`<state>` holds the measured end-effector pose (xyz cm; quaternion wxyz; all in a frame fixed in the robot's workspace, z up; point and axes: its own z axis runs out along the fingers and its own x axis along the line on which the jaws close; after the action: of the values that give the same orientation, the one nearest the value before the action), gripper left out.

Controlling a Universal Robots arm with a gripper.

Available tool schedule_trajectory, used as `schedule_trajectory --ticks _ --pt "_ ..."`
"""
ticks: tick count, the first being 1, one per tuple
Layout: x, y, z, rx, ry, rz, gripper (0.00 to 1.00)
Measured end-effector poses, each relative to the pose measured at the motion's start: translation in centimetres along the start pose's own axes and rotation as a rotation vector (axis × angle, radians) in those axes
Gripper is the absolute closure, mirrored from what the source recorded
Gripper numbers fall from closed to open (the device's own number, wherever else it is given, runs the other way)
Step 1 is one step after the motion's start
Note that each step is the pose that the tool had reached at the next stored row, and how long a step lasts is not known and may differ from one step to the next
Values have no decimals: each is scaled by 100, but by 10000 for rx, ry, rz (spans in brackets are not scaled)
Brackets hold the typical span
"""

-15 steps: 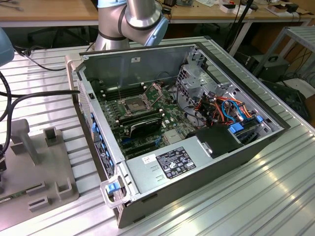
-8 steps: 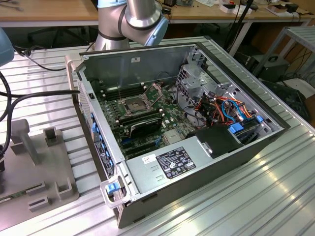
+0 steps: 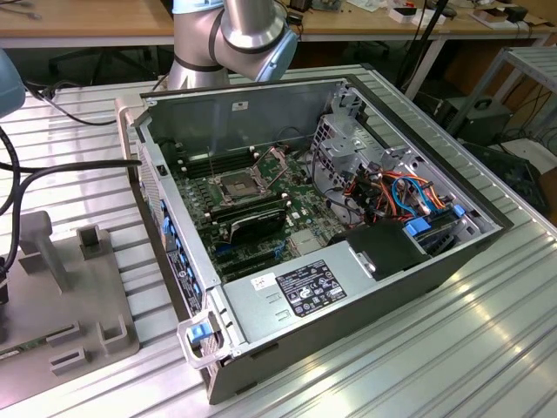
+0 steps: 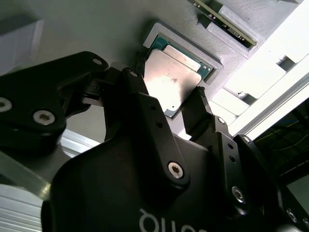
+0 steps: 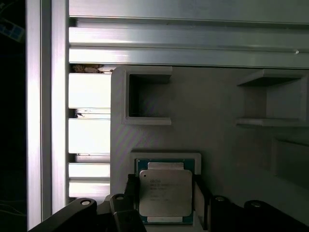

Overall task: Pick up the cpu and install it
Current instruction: 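Pick up the cpu and move it towards the insertion slot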

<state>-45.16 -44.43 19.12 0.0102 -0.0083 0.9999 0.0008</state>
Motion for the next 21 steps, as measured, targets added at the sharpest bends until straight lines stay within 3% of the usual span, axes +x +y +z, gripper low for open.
schedule_trajectory --ticks 4,8,21 --pt "0 0 -2 -1 -1 0 45" --pt "-1 0 -60 1 0 0 45" --pt "-7 1 -367 0 0 0 45"
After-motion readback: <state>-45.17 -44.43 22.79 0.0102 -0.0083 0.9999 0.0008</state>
